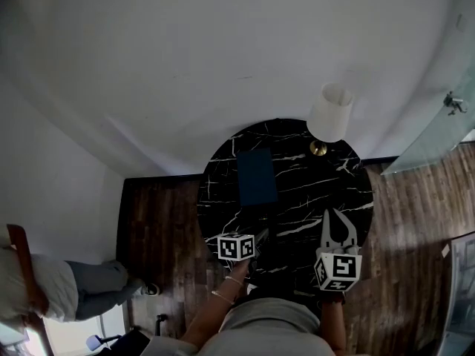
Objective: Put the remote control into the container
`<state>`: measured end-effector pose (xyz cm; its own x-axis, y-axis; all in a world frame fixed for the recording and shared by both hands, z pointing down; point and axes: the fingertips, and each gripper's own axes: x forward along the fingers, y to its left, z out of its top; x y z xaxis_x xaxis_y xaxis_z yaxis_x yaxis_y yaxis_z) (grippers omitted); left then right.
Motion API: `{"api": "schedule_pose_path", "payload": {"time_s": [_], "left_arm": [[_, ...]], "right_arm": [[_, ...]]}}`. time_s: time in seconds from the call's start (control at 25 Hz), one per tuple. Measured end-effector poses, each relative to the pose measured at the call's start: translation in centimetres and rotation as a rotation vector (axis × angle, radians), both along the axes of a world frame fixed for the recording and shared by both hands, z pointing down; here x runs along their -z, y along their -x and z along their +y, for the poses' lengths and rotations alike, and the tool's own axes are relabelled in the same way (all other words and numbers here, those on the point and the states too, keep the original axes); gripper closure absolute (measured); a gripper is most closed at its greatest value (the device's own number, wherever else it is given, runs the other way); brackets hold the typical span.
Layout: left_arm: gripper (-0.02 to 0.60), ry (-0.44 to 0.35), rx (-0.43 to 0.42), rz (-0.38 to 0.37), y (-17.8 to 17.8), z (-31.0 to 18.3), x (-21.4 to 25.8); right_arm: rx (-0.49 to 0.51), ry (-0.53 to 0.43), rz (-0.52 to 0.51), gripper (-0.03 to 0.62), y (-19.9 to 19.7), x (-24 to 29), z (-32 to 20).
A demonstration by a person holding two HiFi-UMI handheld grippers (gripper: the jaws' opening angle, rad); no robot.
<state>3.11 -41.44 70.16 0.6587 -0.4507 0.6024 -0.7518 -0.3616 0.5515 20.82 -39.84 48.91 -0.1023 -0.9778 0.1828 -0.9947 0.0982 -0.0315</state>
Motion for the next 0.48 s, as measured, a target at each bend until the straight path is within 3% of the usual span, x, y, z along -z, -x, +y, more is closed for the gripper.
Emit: {"api": "schedule_pose_path", "payload": {"time_s": [0.12, 0.48], "left_arm": [[0.431, -0.09, -0.028, 0.016, -0.4, 0.3, 3.2], [0.566, -0.401, -0.076, -0.003, -0.4, 1.4, 12.7]], "right_arm": [[0.026, -0.015, -0.004, 0.581, 0.9, 0.4, -0.1], [0.063, -0.034, -0.001, 0.581, 3.3, 1.4, 0.4]]}}
